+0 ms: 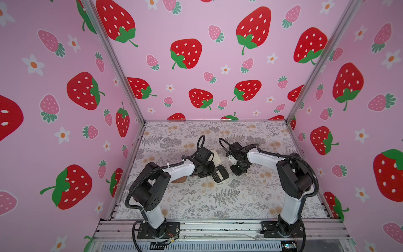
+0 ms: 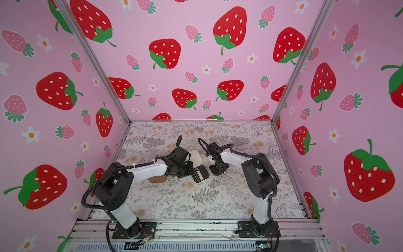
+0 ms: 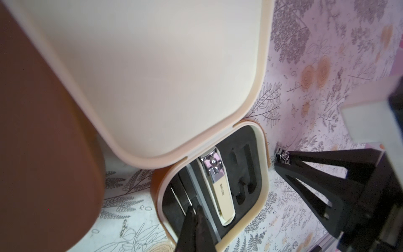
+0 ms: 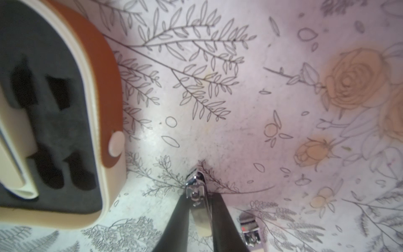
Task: Organize nail clipper sets
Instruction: Pick up the nail clipper from the center of the board.
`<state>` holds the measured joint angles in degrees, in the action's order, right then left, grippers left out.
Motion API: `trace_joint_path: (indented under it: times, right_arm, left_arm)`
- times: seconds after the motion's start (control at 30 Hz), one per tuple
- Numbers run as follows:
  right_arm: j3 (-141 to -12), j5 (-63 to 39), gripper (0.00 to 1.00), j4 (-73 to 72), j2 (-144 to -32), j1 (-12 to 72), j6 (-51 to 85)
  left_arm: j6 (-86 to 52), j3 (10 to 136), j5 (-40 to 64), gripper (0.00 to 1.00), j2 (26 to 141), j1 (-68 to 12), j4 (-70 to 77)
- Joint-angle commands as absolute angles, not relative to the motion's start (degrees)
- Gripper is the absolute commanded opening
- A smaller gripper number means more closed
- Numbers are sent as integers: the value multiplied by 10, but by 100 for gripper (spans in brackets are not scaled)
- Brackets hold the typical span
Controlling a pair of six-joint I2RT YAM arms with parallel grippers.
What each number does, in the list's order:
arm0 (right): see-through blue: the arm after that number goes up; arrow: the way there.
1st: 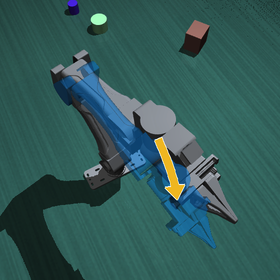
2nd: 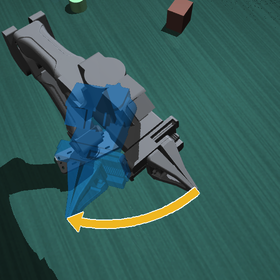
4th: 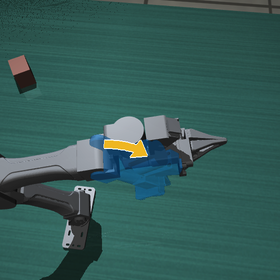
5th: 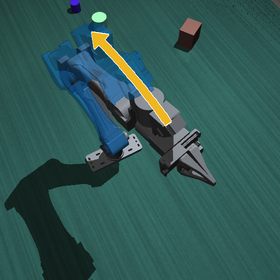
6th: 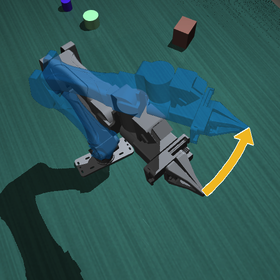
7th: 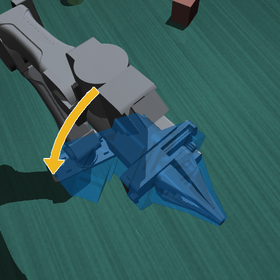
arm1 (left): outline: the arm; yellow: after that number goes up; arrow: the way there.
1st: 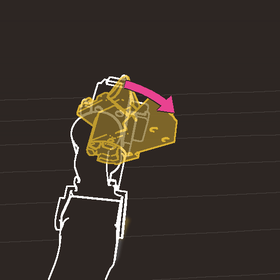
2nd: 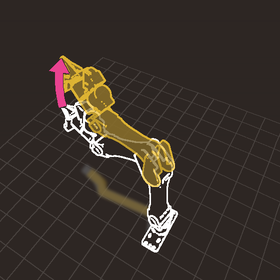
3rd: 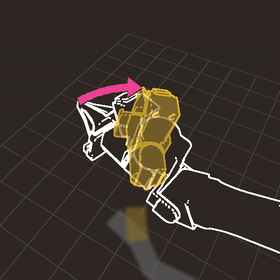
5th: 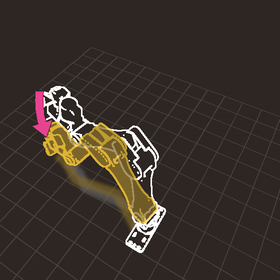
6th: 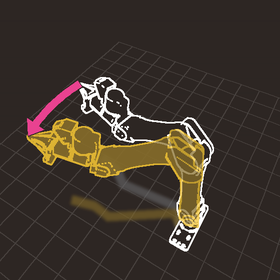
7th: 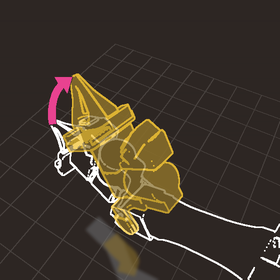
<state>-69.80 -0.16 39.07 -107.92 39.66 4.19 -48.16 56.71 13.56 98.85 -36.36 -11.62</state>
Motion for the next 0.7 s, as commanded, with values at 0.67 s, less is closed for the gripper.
trace_joint_path:
  times: [0.67]
  right_arm:
    - [-724, -58, 4, 427, -1009, 421, 89]
  left_arm:
    - [-487, 581, 123, 0, 1008, -359, -116]
